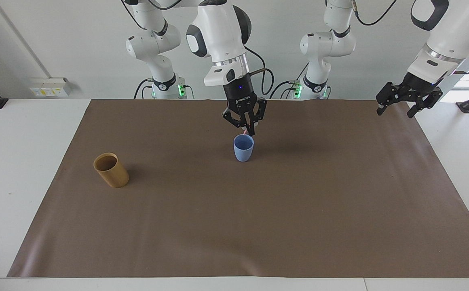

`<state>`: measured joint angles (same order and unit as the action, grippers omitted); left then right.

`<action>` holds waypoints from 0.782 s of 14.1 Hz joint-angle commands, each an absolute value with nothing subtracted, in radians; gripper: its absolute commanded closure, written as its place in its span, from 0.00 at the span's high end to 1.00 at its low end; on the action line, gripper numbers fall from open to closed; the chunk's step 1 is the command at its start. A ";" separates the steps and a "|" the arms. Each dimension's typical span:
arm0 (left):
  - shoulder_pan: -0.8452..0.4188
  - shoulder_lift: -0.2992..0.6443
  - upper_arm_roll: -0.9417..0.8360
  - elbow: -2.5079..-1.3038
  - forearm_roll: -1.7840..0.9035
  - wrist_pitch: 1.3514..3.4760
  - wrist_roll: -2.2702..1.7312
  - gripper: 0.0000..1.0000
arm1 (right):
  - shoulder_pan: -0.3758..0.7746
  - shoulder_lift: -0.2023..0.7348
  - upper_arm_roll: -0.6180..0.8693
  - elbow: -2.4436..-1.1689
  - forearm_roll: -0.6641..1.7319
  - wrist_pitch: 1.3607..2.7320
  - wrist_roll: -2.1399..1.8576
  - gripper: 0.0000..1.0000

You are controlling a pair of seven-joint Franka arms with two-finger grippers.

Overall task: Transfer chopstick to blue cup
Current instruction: 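Carry the pink stick over the blue cup and lower it in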

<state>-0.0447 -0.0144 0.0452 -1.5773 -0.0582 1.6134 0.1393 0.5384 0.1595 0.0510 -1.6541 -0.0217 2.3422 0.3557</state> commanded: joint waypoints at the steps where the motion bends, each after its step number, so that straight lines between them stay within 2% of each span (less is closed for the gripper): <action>1: -0.035 -0.006 0.040 -1.557 -0.043 1.592 0.140 1.00 | 0.532 0.153 0.051 -1.722 -0.054 2.443 0.384 0.00; 7: -0.035 -0.006 0.040 -1.557 -0.043 1.592 0.141 1.00 | 0.535 0.147 0.051 -1.802 -0.072 2.468 0.387 0.00; 11: -0.035 -0.006 0.040 -1.557 -0.043 1.592 0.140 1.00 | 0.561 0.184 0.051 -1.847 -0.072 2.542 0.408 0.00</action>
